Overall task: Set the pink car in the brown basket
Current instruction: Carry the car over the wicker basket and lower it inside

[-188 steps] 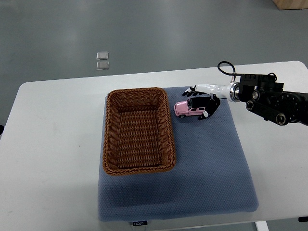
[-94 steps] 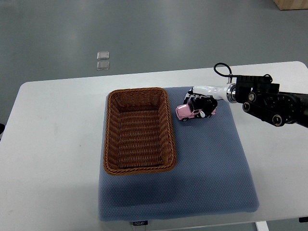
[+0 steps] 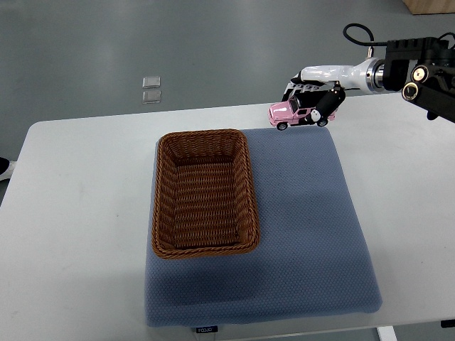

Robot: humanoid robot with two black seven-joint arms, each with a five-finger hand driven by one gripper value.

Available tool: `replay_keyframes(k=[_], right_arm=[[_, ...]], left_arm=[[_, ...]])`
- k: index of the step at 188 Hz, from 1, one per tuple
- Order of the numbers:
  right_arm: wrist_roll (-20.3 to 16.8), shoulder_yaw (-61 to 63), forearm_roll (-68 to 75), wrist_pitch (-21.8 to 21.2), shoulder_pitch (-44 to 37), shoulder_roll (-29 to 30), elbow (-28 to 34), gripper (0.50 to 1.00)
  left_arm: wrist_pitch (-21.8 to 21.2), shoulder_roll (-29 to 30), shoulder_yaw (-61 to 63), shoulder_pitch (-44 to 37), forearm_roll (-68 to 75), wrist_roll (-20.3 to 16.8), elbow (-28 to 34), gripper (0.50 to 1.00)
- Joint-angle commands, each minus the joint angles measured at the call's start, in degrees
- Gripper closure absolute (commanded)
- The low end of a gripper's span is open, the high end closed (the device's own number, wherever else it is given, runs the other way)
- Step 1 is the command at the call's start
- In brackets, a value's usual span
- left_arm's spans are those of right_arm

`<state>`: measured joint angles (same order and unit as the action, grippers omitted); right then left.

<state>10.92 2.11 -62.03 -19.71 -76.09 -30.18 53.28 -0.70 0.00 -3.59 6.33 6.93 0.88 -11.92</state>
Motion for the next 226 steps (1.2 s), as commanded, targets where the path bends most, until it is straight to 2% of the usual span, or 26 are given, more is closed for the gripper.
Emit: replay_keyframes(k=[1, 12, 41, 58, 99, 199, 205, 211, 212, 214, 226], right_arm=[[-1.3, -0.1, 2.6, -0.7, -2.1, 0.3, 3.2, 1.000], [-1.8, -0.1, 3.0, -0.4, -2.4, 1.5, 3.5, 1.000], [-1.9, -0.6, 3.0, 1.2, -2.6, 9.6, 2.4, 1.000], [-1.8, -1.8, 3.0, 3.0, -2.5, 15.9, -1.1, 1.000], [-1.7, -4.0, 2.8, 4.2, -1.8, 24.3, -6.4, 1.000], [-1.1, -4.7, 2.2, 9.1, 5.3, 30.2, -11.2, 1.000], [-1.1, -4.7, 2.2, 9.2, 5.8, 30.2, -11.4, 0.987], [-1.0, -4.7, 2.1, 9.2, 6.1, 30.2, -11.7, 0.932], [-1.0, -4.7, 2.1, 9.2, 6.2, 30.2, -11.8, 0.908], [-1.0, -4.7, 2.1, 9.2, 6.3, 30.2, -11.9, 0.889], [-0.6, -4.7, 2.0, 9.2, 6.5, 30.2, -12.1, 0.812]], left_arm=[[0.0, 0.0, 0.0, 0.0, 0.0, 0.0, 0.0, 0.500], [0.0, 0.0, 0.0, 0.0, 0.0, 0.0, 0.0, 0.500], [0.0, 0.0, 0.0, 0.0, 0.0, 0.0, 0.0, 0.500], [0.0, 0.0, 0.0, 0.0, 0.0, 0.0, 0.0, 0.500], [0.0, 0.0, 0.0, 0.0, 0.0, 0.0, -0.2, 0.500], [0.0, 0.0, 0.1, 0.0, 0.0, 0.0, -0.3, 0.500], [0.0, 0.0, 0.1, 0.0, 0.0, 0.0, -0.3, 0.500], [0.0, 0.0, 0.0, 0.0, 0.0, 0.0, -0.3, 0.500], [0.0, 0.0, 0.0, 0.0, 0.0, 0.0, -0.2, 0.500], [0.0, 0.0, 0.0, 0.0, 0.0, 0.0, -0.2, 0.500], [0.0, 0.0, 0.0, 0.0, 0.0, 0.0, -0.1, 0.500]])
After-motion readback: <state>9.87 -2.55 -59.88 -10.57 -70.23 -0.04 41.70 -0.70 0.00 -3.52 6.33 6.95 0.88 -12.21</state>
